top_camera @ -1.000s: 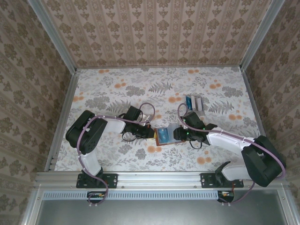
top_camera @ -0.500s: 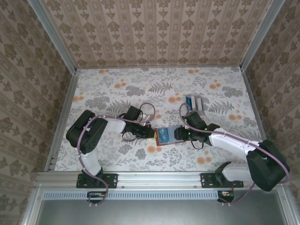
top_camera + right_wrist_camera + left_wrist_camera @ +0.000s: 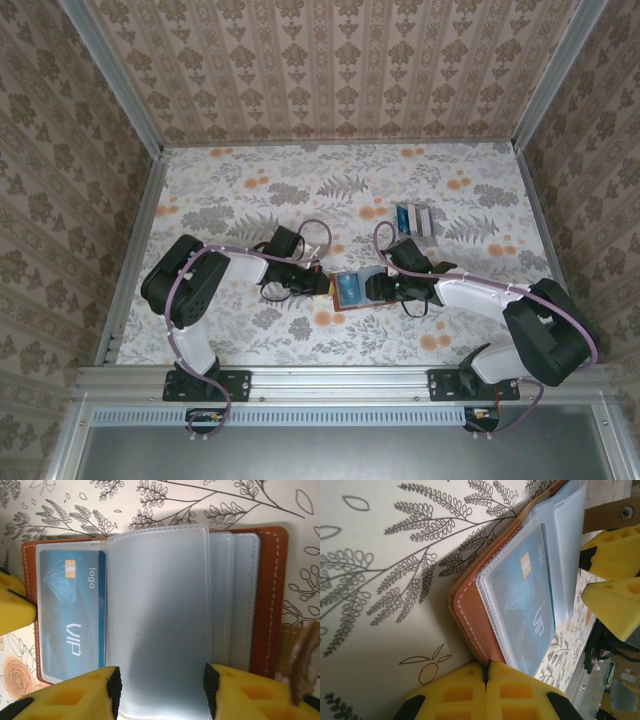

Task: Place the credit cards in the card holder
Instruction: Flip over the card slot in the card holder.

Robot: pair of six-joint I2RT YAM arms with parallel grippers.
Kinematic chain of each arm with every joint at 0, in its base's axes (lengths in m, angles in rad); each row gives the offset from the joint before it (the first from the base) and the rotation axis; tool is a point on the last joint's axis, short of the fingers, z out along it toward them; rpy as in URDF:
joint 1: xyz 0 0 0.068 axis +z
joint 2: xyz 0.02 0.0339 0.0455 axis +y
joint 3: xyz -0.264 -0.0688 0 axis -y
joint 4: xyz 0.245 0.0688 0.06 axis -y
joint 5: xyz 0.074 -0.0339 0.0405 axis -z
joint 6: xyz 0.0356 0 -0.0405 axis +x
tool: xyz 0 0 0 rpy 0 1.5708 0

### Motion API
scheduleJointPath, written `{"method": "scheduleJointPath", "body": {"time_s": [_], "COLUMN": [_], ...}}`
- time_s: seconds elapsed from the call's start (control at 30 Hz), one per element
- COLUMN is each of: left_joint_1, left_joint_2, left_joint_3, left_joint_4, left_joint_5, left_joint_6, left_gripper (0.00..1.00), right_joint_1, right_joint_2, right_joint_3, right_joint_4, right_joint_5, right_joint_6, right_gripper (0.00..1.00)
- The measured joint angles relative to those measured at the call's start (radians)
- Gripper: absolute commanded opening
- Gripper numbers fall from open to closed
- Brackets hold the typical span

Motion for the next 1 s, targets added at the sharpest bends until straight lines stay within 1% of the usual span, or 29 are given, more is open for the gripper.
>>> {"method": "scheduleJointPath", "body": {"time_s": [0.17, 0.47, 0.67, 0.73, 0.87, 0.93, 1.0], "left_joint_1": [0.0, 0.0, 0.0, 0.0, 0.0, 0.0, 0.0], "left_joint_2": [0.003, 0.011, 0.014, 0.014, 0.018, 0.018, 0.018], "left_joint_3": [0.003, 0.014, 0.017, 0.017, 0.023, 0.026, 0.03], "left_joint_4": [-0.001, -0.014, -0.015, -0.014, -0.02, -0.023, -0.028], "left_joint_5": [0.003, 0.011, 0.014, 0.015, 0.018, 0.021, 0.021], "left_joint_6": [0.0, 0.0, 0.0, 0.0, 0.0, 0.0, 0.0], "left_gripper": [0.0, 0.0, 0.0, 0.0, 0.0, 0.0, 0.0], "right_joint_1": [0.0, 0.0, 0.009, 0.021, 0.08, 0.101, 0.114], "right_joint_2": [0.022, 0.031, 0.122, 0.146, 0.156, 0.156, 0.153], "right_joint_3": [0.0, 0.0, 0.006, 0.023, 0.081, 0.127, 0.171], "right_joint_4": [0.052, 0.12, 0.204, 0.224, 0.264, 0.265, 0.253], "right_joint_5": [-0.063, -0.172, -0.265, -0.294, -0.365, -0.417, -0.46], "right_joint_6": [0.008, 0.014, 0.034, 0.044, 0.063, 0.059, 0.039], "right_gripper": [0.49, 0.42, 0.36, 0.36, 0.39, 0.38, 0.41]}}
